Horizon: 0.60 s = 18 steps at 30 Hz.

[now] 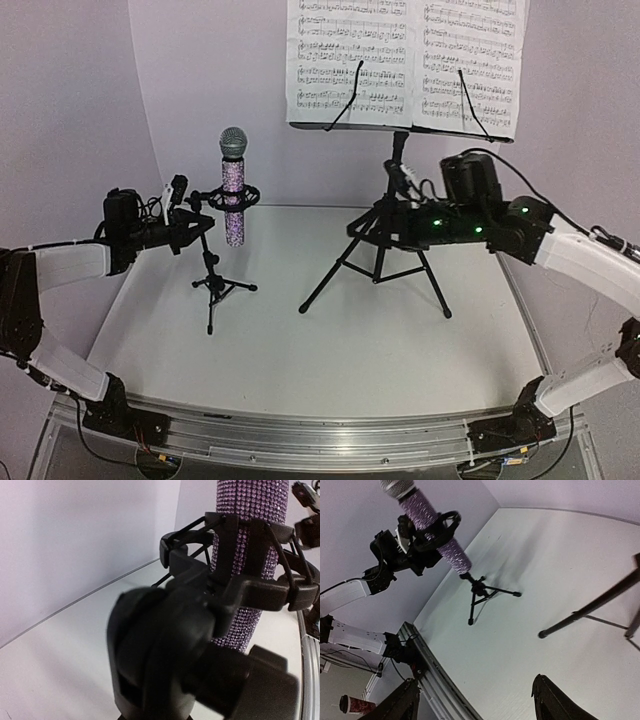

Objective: Pack up the instrument practice props

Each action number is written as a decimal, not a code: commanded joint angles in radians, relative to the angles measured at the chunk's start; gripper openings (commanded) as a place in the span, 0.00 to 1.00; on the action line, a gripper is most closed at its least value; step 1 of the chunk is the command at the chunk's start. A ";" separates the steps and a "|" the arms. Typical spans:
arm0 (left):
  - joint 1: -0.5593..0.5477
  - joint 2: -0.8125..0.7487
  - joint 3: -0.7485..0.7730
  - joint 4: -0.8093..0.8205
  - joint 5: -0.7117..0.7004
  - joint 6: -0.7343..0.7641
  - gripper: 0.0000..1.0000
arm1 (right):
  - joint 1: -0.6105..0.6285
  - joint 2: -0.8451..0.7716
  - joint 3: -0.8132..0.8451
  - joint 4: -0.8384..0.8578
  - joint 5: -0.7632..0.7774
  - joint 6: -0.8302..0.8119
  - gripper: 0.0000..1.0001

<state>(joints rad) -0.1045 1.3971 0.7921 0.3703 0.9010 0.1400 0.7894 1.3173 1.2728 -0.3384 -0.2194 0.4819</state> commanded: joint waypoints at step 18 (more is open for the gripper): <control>-0.242 -0.335 -0.335 0.173 -0.582 -0.194 0.00 | 0.253 0.797 0.253 0.881 0.048 0.563 0.54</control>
<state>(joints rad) -0.3155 1.0909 0.4917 0.5157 0.3886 0.0013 1.0233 2.0163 1.4604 0.2523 -0.2036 0.9125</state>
